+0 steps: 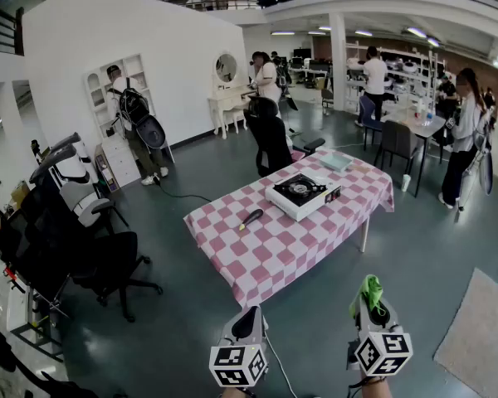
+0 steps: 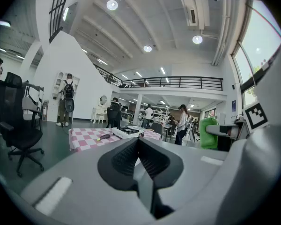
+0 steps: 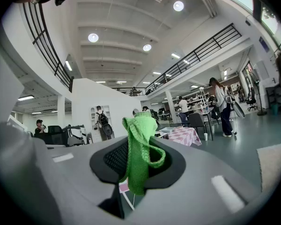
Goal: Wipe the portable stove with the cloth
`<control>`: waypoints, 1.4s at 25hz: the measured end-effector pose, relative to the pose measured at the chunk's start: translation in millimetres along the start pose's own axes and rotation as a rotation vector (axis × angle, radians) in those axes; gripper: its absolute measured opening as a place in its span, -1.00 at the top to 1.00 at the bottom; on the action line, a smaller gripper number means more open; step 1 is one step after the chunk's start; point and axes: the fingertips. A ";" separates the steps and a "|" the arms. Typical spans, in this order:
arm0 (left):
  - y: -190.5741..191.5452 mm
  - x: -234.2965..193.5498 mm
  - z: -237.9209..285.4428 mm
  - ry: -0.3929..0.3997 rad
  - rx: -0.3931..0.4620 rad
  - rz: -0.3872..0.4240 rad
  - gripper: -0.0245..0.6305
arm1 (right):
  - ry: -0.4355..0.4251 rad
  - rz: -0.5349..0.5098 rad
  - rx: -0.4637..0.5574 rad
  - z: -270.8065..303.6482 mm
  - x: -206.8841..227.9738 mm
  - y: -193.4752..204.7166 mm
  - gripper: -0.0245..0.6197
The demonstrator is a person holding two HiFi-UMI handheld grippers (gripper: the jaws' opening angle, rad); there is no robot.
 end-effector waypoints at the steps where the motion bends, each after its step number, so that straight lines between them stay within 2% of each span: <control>1: -0.6 -1.4 1.8 0.003 -0.001 -0.005 0.93 | 0.002 -0.003 -0.001 1.6 -0.5 0.0 0.69; 11: -8.4 -27.1 11.8 0.011 0.012 -0.029 0.93 | 0.047 -0.032 0.019 14.1 -13.3 -1.3 0.69; 21: -17.8 -32.2 35.7 0.034 0.024 -0.014 0.93 | 0.108 -0.026 -0.027 24.6 10.3 2.1 0.69; 26: -13.6 -18.9 84.2 0.021 0.007 -0.031 0.93 | 0.122 -0.013 -0.041 60.7 54.3 -1.5 0.69; 30: -11.4 -39.6 105.3 0.013 0.013 -0.038 0.93 | 0.115 -0.019 -0.055 91.4 50.3 8.3 0.69; 35: -29.2 -44.9 156.5 -0.012 0.034 -0.040 0.93 | 0.093 -0.020 -0.041 144.5 69.0 -8.0 0.69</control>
Point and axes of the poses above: the fingertips, and each gripper's own axes: z forward along the fingers, x to its right, y out of its underside, and after that the axes turned 3 degrees about y, right-handed
